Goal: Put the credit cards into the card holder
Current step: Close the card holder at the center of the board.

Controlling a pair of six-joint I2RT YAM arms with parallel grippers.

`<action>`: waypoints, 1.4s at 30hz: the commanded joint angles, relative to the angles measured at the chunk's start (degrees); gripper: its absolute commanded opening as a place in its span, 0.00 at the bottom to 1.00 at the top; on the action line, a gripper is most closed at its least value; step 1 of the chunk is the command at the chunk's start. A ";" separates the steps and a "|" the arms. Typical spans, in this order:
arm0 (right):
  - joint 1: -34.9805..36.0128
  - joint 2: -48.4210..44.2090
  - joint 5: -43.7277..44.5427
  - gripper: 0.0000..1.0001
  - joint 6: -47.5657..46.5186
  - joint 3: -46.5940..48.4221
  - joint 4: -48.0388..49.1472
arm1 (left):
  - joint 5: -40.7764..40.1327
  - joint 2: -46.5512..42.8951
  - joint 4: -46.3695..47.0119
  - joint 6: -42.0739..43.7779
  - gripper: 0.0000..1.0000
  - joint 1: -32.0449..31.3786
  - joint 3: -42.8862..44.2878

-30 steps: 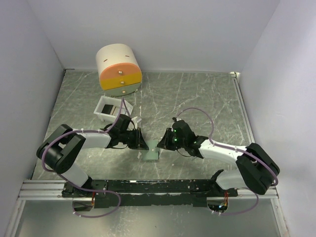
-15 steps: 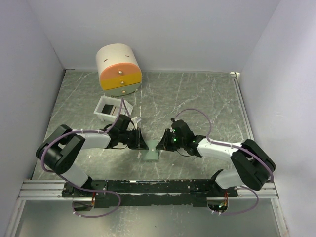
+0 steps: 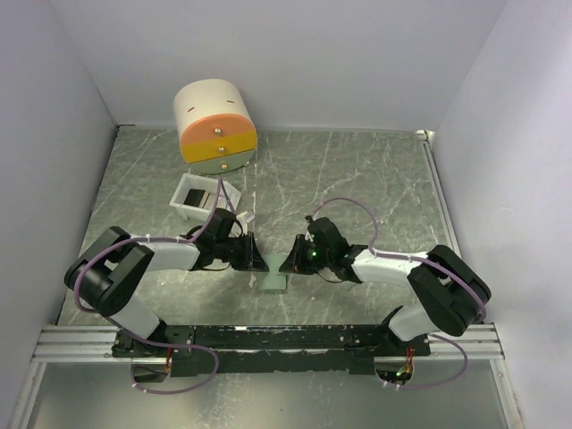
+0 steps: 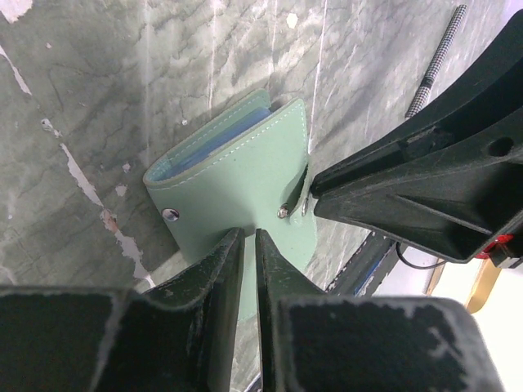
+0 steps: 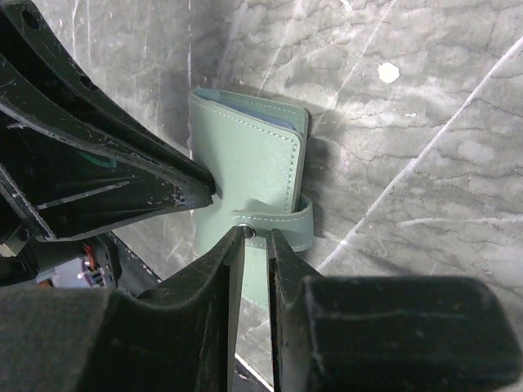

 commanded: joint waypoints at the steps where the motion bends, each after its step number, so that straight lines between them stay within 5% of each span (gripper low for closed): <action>1: -0.17 1.10 -0.94 0.18 -1.01 0.53 1.71 | -0.59 0.46 -1.70 0.37 0.24 -0.78 -1.36; 42: 1.62 1.39 -0.15 0.18 -4.32 7.04 -6.80 | -2.11 2.25 -3.98 1.31 0.24 -1.28 0.27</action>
